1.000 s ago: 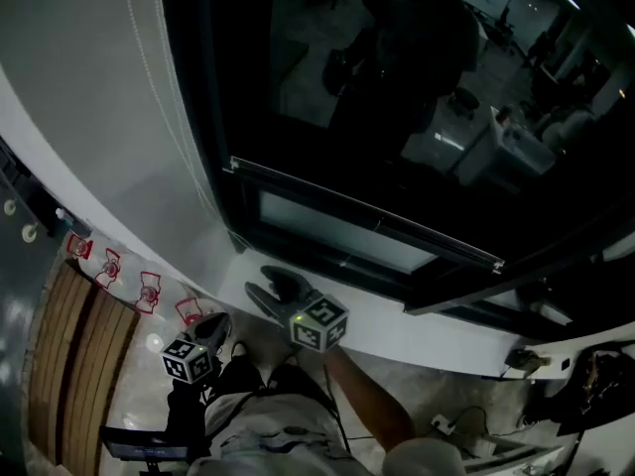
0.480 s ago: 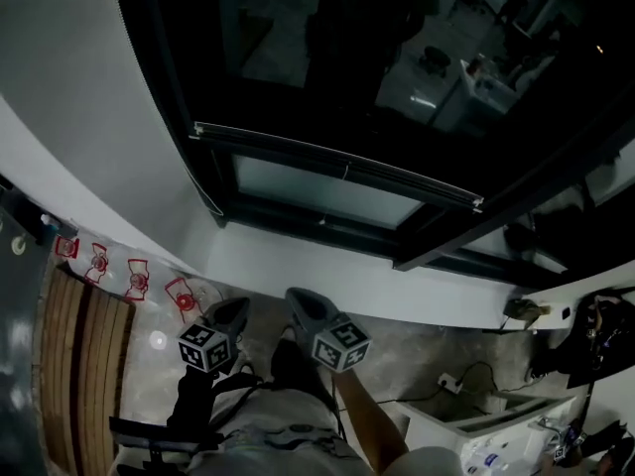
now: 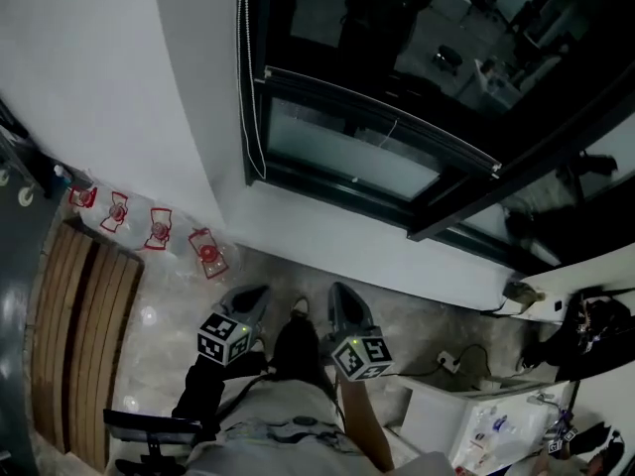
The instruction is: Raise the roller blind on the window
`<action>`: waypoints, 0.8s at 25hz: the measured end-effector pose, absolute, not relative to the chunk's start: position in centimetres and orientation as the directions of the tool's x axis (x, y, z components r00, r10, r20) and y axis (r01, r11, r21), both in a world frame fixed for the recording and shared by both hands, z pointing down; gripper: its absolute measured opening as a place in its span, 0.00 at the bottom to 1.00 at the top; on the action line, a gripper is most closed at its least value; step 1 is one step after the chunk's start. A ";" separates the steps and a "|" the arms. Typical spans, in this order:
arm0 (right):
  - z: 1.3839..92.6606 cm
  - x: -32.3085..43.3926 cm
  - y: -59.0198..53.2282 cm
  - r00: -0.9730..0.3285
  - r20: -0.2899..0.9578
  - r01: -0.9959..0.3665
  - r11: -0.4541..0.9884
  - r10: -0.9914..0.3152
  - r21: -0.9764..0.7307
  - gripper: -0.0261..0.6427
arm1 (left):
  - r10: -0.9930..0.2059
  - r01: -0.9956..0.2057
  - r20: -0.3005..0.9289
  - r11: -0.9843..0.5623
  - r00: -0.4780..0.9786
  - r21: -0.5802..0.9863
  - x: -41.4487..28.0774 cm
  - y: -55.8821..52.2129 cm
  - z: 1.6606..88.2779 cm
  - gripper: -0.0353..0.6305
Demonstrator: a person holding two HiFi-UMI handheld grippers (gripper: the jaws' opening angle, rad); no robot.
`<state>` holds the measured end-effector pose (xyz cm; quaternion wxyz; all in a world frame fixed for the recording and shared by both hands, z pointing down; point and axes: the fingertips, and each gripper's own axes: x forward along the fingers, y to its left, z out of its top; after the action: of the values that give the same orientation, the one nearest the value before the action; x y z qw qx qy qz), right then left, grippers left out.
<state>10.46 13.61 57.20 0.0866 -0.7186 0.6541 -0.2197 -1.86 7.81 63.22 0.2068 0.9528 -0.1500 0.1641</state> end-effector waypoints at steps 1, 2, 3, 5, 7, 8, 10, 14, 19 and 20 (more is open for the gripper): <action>56.9 9.9 14.5 0.063 0.203 -0.905 -0.141 -0.977 -0.400 0.04 | -0.223 -0.354 0.366 -0.870 0.904 0.344 -2.5 8.3 62.8 0.05; 56.8 9.4 15.1 0.074 0.204 -0.910 -0.149 -0.976 -0.387 0.04 | -0.228 -0.353 0.357 -0.871 0.906 0.340 -2.9 8.6 62.7 0.05; 56.7 9.1 15.6 0.083 0.205 -0.915 -0.156 -0.975 -0.373 0.04 | -0.233 -0.353 0.348 -0.874 0.908 0.334 -3.2 8.8 62.5 0.05; 56.4 8.9 16.5 0.103 0.202 -0.920 -0.170 -0.974 -0.354 0.04 | -0.243 -0.354 0.336 -0.878 0.910 0.322 -3.4 9.3 61.9 0.05; 56.0 8.8 17.4 0.124 0.195 -0.921 -0.186 -0.973 -0.343 0.04 | -0.253 -0.358 0.331 -0.880 0.909 0.312 -3.6 10.1 61.5 0.05; 55.8 8.8 17.8 0.134 0.188 -0.922 -0.192 -0.973 -0.336 0.04 | -0.260 -0.363 0.328 -0.880 0.908 0.307 -3.7 10.5 61.3 0.05; 55.1 8.7 18.5 0.154 0.167 -0.928 -0.200 -0.974 -0.315 0.04 | -0.280 -0.375 0.317 -0.878 0.906 0.298 -4.0 11.1 60.8 0.05; 53.0 9.0 22.0 0.182 0.126 -0.940 -0.210 -0.975 -0.268 0.04 | -0.322 -0.393 0.272 -0.881 0.907 0.265 -3.1 14.1 58.5 0.05; 52.1 9.9 27.1 0.221 0.109 -0.931 -0.244 -0.969 -0.273 0.04 | -0.356 -0.404 0.224 -0.887 0.907 0.223 -1.4 19.2 56.3 0.05; 52.2 10.0 28.1 0.228 0.109 -0.927 -0.250 -0.968 -0.281 0.04 | -0.360 -0.406 0.223 -0.888 0.906 0.216 -1.2 20.2 56.2 0.05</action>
<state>10.02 28.14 52.16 0.0784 -0.7795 0.6075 -0.1310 -1.21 20.23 56.22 0.1300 0.9675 -0.1981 0.0886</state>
